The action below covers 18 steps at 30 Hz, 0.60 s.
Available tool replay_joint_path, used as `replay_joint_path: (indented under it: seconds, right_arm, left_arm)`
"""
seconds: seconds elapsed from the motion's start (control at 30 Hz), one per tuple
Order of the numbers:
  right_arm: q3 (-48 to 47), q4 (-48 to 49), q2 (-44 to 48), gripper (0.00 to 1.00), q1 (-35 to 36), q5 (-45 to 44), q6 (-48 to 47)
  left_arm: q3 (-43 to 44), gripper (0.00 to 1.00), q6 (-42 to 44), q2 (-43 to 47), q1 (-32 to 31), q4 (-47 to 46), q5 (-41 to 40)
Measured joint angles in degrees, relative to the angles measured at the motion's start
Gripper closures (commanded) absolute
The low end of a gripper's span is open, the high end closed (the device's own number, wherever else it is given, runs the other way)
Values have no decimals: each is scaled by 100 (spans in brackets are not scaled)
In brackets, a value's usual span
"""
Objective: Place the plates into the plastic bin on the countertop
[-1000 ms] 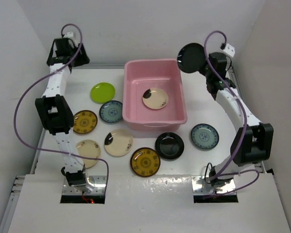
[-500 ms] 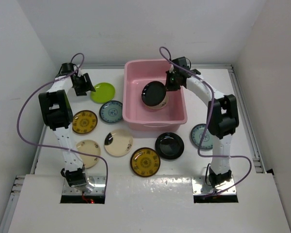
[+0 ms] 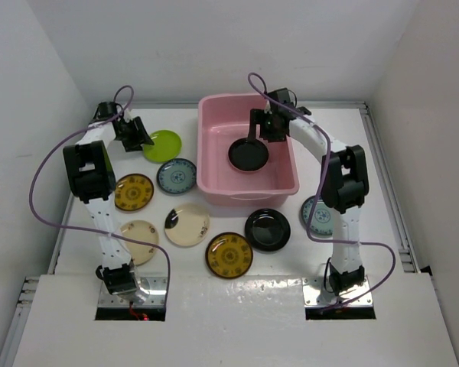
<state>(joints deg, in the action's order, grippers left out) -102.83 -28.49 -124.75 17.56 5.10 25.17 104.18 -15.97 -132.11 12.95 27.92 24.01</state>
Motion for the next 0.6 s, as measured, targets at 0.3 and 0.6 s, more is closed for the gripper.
replay_joint_path:
  seconds: [0.3,0.6]
  right_arm:
    - [-328,101,66,16,39,-59,-332]
    - [-52,319,1174,13,-52,140,-192]
  left_arm:
    - [107,100,-107,-216,-4,-149,238]
    - [1318,100,50,-374,-11,315,286]
